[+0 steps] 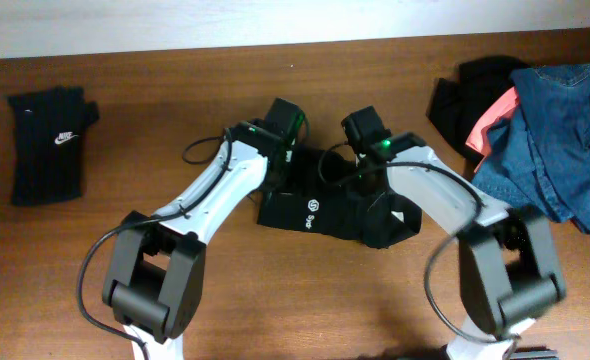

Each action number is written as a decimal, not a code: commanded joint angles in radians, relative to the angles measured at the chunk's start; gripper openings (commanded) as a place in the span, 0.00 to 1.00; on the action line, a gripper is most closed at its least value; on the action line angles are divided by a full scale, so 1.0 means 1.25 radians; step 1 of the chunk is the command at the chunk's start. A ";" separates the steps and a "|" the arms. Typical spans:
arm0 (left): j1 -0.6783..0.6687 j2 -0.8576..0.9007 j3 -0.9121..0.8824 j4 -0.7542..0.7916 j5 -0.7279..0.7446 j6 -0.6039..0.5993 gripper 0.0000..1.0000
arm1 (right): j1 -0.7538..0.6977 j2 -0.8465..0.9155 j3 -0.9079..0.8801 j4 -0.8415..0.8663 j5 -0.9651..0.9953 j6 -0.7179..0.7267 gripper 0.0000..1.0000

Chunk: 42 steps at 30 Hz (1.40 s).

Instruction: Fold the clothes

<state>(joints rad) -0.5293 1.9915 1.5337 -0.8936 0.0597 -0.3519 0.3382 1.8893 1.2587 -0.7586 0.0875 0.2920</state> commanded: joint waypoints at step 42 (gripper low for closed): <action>-0.014 -0.018 -0.009 -0.011 -0.214 0.002 0.99 | 0.018 -0.075 0.010 -0.025 -0.128 -0.016 0.04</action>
<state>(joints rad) -0.5495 1.9915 1.5326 -0.9009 -0.1856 -0.3515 0.3592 1.7615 1.3247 -0.8196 -0.1017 0.2481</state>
